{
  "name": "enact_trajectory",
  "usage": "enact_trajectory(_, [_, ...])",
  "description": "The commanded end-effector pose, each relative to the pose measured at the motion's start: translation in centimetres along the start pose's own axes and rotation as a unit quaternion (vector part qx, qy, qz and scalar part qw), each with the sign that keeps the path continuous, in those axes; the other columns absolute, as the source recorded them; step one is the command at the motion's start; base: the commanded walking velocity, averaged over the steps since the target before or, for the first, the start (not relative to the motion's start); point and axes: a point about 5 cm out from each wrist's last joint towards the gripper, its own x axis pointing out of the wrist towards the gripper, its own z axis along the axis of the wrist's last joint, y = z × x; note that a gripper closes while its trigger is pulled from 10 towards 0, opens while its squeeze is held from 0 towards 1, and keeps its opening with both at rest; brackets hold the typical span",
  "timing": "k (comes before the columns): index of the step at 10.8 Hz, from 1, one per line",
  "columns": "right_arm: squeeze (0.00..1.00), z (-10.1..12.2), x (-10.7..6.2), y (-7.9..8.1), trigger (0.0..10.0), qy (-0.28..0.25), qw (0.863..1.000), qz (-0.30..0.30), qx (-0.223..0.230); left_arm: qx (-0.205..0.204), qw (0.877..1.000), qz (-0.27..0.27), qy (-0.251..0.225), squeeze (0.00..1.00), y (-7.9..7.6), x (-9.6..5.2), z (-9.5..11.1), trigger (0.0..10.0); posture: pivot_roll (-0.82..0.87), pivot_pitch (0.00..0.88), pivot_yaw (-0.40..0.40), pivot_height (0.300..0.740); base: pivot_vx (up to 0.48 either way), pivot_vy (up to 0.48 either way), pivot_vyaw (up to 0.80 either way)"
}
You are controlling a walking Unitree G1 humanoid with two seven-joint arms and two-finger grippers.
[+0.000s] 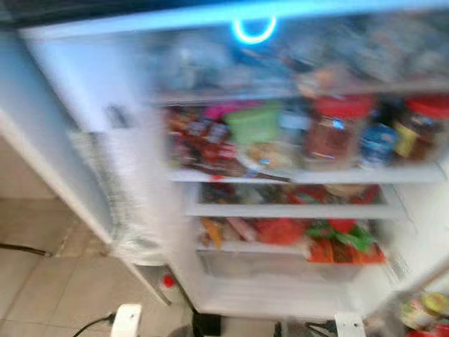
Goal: Restocking fridge
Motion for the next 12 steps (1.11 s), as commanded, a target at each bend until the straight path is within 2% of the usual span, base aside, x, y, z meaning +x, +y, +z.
enact_trajectory(1, [0.0, 0.1, -0.4, 2.9, 10.0, 0.001, 0.998, 0.055, 0.002, 0.004, 1.0, 0.021, 0.014, 0.0, 1.4, -0.3, -0.6, 10.0, -0.18, 0.0, 0.149, 0.66, 0.0, 0.48, 0.0])
enact_trajectory(6, [0.0, 0.3, -0.3, 2.9, 10.0, 0.003, 0.998, 0.063, 0.004, 0.006, 1.0, 0.02, 0.023, 0.0, 0.6, -0.2, -1.6, 10.0, -0.17, 0.01, 0.132, 0.66, 0.0, 0.442, 0.0])
enact_trajectory(8, [0.0, 0.4, -0.2, 2.6, 10.0, 0.003, 0.998, 0.065, 0.002, 0.0, 1.0, 0.014, 0.028, 0.0, -0.3, -0.1, -2.2, 10.0, -0.17, 0.012, 0.119, 0.66, 0.0, 0.382, 0.0])
enact_trajectory(12, [0.0, 0.4, -0.2, 2.5, 10.0, 0.003, 0.998, 0.065, 0.0, 0.001, 0.999, 0.014, 0.03, 0.0, -0.4, -0.2, -2.4, 10.0, -0.17, 0.013, 0.112, 0.66, 0.0, 0.379, 0.0])
